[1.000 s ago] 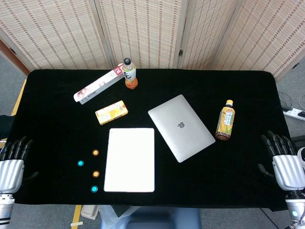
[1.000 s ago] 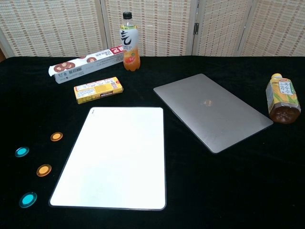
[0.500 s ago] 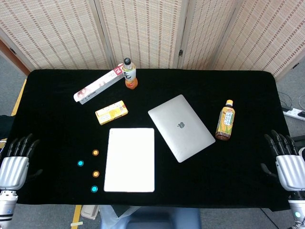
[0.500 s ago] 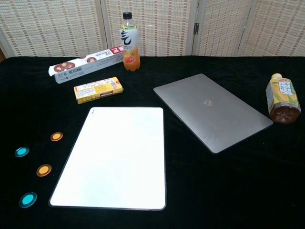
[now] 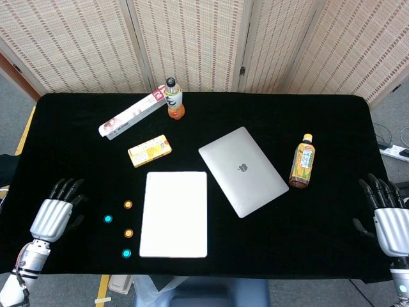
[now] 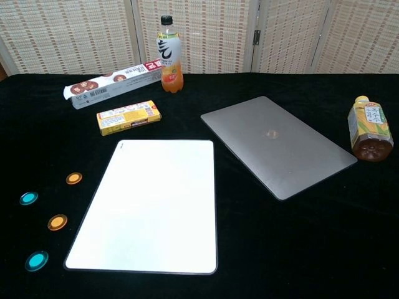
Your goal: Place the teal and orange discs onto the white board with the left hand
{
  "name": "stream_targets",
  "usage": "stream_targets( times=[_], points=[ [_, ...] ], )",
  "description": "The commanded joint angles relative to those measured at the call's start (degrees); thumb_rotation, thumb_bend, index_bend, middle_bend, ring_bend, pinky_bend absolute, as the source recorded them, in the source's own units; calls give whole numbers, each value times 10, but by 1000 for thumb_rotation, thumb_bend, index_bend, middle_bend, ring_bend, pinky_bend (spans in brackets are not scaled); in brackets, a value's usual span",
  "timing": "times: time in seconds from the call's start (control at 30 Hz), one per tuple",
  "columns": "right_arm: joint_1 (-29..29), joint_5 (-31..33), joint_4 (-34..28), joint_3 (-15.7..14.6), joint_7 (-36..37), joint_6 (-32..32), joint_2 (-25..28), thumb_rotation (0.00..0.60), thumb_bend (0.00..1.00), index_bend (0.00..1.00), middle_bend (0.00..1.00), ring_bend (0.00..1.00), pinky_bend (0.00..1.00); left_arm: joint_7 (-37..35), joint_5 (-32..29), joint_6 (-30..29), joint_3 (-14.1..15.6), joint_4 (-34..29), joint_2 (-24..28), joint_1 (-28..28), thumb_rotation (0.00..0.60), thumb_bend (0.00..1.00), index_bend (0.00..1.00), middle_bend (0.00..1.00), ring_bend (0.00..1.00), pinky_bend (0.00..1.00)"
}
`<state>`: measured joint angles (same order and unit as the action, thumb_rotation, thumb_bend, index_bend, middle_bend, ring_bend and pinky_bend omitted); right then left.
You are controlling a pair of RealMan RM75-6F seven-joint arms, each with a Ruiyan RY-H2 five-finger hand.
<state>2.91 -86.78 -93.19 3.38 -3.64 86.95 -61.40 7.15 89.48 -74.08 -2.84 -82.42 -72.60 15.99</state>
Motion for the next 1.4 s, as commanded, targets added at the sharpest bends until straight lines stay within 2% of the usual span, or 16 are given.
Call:
stream_targets(
  times=[0.03, 0.77, 1.4],
  points=[
    [0, 1, 2, 0, 3, -1, -1, 600, 322, 0, 0, 0, 0, -5, 5, 18, 4, 15, -16, 14, 600, 403, 401, 122, 59, 0],
    [7, 6, 12, 3, 12, -16, -5, 600, 322, 0, 0, 0, 0, -13, -16, 81, 34, 101, -113, 43, 600, 400, 443, 127, 59, 0],
    [6, 7, 8, 3, 9, -14, -4, 600, 322, 0, 0, 0, 0, -25, -48, 103, 33, 147, -141, 48, 600, 400, 444, 127, 59, 0]
  ],
)
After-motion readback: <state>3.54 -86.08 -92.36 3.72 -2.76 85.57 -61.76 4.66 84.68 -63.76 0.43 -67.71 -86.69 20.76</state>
